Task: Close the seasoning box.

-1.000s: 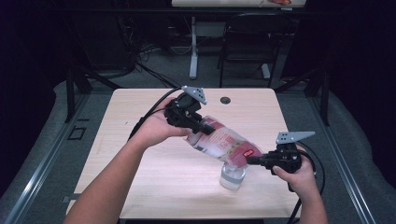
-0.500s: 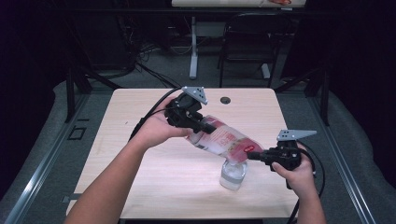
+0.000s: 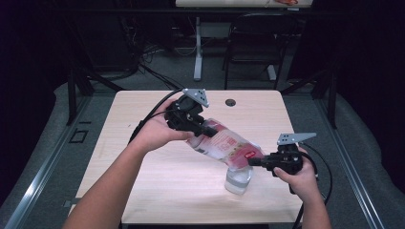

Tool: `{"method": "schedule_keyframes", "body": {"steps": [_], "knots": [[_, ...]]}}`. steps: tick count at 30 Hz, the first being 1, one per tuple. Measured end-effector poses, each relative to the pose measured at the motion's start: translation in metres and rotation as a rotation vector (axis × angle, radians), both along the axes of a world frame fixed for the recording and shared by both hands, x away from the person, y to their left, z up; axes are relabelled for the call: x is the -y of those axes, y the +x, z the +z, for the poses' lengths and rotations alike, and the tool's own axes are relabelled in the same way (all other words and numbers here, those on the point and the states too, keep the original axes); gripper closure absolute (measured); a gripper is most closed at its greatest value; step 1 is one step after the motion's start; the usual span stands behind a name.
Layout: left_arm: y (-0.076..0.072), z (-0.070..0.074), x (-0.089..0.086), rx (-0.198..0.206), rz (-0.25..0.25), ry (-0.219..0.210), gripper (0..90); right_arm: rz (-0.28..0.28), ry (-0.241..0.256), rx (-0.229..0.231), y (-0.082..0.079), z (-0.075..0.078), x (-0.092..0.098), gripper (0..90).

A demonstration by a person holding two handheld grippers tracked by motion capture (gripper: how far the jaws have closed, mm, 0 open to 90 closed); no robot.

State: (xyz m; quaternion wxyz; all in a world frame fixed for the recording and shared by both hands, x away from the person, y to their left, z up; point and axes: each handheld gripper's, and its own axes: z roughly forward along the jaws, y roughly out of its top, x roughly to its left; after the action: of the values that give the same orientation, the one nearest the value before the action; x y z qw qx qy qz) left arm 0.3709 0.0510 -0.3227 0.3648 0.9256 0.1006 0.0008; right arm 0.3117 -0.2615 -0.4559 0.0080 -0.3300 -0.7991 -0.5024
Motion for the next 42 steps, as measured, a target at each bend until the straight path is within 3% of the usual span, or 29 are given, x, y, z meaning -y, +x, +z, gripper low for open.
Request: {"method": "schedule_keyframes", "body": {"steps": [15, 25, 42], "knots": [[0.005, -0.007, 0.001, -0.035, -0.003, -0.015, 75.9, 0.026, -0.014, -0.017, -0.002, 0.002, 0.004, 89.2], [0.003, -0.009, 0.003, -0.025, 0.002, -0.006, 76.1, -0.030, -0.019, 0.001, -0.001, 0.001, 0.007, 88.9], [0.006, -0.013, -0.004, -0.035, 0.016, -0.015, 75.8, -0.040, 0.002, 0.017, 0.000, 0.000, 0.004, 88.7]]}}
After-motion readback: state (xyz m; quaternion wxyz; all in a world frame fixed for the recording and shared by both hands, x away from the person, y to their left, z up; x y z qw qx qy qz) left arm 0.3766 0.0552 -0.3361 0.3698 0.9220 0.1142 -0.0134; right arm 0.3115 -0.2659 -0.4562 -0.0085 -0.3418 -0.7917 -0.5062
